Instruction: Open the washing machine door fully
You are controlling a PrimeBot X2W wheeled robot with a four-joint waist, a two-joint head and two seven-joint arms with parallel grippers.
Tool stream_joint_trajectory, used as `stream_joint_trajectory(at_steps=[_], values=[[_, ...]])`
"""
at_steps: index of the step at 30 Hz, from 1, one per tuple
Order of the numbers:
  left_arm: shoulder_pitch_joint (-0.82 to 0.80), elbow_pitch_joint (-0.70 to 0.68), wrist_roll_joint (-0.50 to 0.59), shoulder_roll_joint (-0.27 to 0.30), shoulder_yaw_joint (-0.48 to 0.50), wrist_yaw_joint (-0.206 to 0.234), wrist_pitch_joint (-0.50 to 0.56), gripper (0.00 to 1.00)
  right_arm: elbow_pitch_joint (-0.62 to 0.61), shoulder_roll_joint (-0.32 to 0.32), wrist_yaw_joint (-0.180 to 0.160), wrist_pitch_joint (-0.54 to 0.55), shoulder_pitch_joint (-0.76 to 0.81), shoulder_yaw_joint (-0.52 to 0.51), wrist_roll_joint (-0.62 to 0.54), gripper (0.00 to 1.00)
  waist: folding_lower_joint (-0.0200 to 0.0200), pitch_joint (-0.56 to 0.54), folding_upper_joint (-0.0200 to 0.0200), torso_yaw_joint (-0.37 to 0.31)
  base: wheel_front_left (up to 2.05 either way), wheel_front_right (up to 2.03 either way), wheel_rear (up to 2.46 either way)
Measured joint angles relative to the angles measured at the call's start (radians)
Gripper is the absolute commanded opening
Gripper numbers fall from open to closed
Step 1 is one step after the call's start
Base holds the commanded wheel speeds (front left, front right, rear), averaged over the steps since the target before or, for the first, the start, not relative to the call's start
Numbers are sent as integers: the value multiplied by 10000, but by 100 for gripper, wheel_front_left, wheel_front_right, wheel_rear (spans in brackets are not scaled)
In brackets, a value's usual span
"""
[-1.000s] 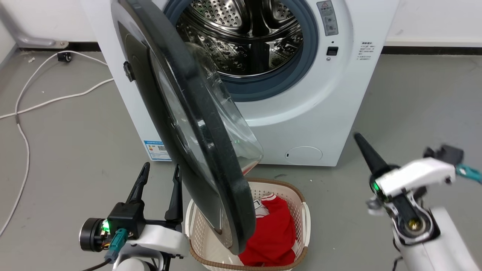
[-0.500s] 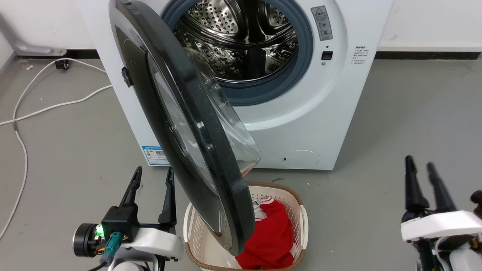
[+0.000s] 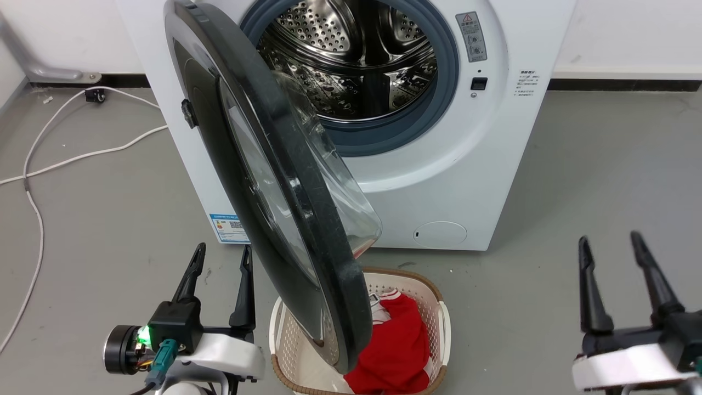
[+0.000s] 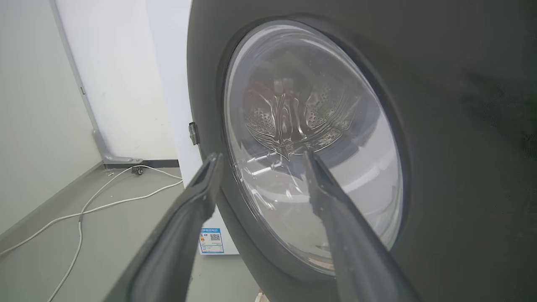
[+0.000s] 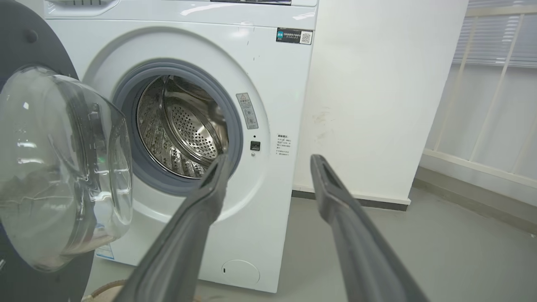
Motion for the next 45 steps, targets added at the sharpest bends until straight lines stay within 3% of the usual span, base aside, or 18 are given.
stream_joint_trajectory(at_steps=[9,24,25,34,45], values=[[4,-38,151,0,-12,-58,-2,100,305,58,0,209,669,142,1058,100,1,-5,0,5,0,0,0],[9,-12,163,0,4,-105,0,100,443,58,0,157,631,215,1168,100,1,27,0,-37,0,0,0],[9,-6,130,-2,2,-151,-2,0,447,58,0,159,616,219,1170,100,1,31,0,-37,0,0,0],[-79,-871,-29,0,-6,-148,0,0,445,59,0,171,608,169,1342,100,1,51,0,-1,0,0,0],[-1077,-3879,201,0,-196,-82,-2,0,414,59,0,247,592,196,1356,100,1,78,0,47,0,0,0]])
